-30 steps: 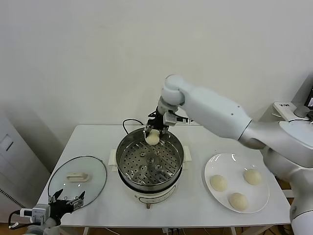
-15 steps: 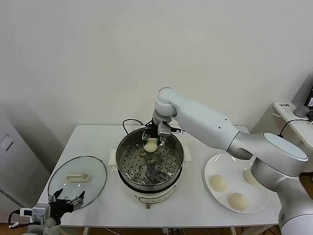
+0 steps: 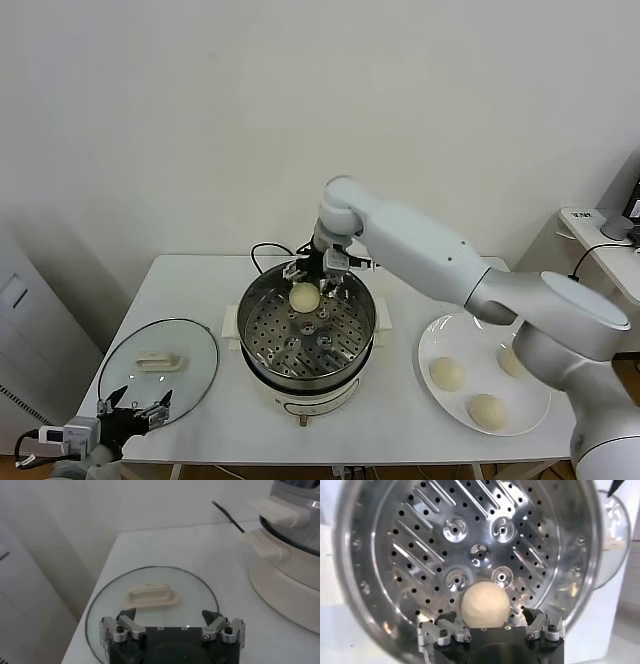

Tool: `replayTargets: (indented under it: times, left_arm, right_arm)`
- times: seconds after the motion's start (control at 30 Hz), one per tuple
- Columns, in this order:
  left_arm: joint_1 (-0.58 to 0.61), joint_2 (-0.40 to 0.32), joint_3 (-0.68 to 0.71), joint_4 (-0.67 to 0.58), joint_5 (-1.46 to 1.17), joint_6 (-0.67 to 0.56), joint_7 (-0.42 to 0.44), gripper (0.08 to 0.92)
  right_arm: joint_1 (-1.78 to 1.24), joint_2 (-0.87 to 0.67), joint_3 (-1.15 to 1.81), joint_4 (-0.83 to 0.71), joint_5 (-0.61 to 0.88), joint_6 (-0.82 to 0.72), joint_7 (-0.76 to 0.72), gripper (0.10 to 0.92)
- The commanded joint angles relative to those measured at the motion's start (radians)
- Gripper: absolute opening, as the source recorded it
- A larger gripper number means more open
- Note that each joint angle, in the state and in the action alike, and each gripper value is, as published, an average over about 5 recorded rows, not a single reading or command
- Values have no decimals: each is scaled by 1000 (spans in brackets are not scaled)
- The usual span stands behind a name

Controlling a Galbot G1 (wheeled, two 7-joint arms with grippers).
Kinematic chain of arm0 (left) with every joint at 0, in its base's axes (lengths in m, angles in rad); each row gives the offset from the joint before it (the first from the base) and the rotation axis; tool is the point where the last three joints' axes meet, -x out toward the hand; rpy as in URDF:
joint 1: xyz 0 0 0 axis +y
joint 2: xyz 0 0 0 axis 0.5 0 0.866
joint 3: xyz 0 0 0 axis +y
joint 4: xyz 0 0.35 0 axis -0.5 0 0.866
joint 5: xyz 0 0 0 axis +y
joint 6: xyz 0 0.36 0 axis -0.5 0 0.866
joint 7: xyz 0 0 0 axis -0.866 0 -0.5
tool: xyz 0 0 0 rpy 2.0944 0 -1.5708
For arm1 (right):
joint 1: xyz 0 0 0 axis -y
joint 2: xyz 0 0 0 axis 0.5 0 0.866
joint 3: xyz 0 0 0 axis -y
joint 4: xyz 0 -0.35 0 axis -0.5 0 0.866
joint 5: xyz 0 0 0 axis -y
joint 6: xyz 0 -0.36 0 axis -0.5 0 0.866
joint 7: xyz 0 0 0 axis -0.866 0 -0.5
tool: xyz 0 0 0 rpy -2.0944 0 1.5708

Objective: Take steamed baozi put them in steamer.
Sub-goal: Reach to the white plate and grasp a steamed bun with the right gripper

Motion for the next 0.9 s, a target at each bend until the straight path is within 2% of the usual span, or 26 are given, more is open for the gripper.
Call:
replayTargets:
  times: [0.03, 0.2, 0.37, 0.63, 0.9]
  left_arm:
    - [11, -4, -6, -10, -1, -1, 1, 823]
    - [10, -6, -4, -16, -1, 1, 0, 823]
    - [10, -4, -3, -22, -1, 1, 0, 823]
    - [9, -6, 0, -27, -2, 1, 0, 823]
    - [9, -13, -2, -31, 1, 6, -3, 823]
  right_arm:
    - [298, -206, -263, 37, 495, -260, -54, 823]
    - [439, -342, -447, 68, 672, -482, -95, 823]
    - [523, -491, -609, 143, 777, -644, -97, 823]
    - [441, -677, -660, 250, 772, -722, -35, 823]
    - [176, -707, -493, 254, 704, -742, 33, 823]
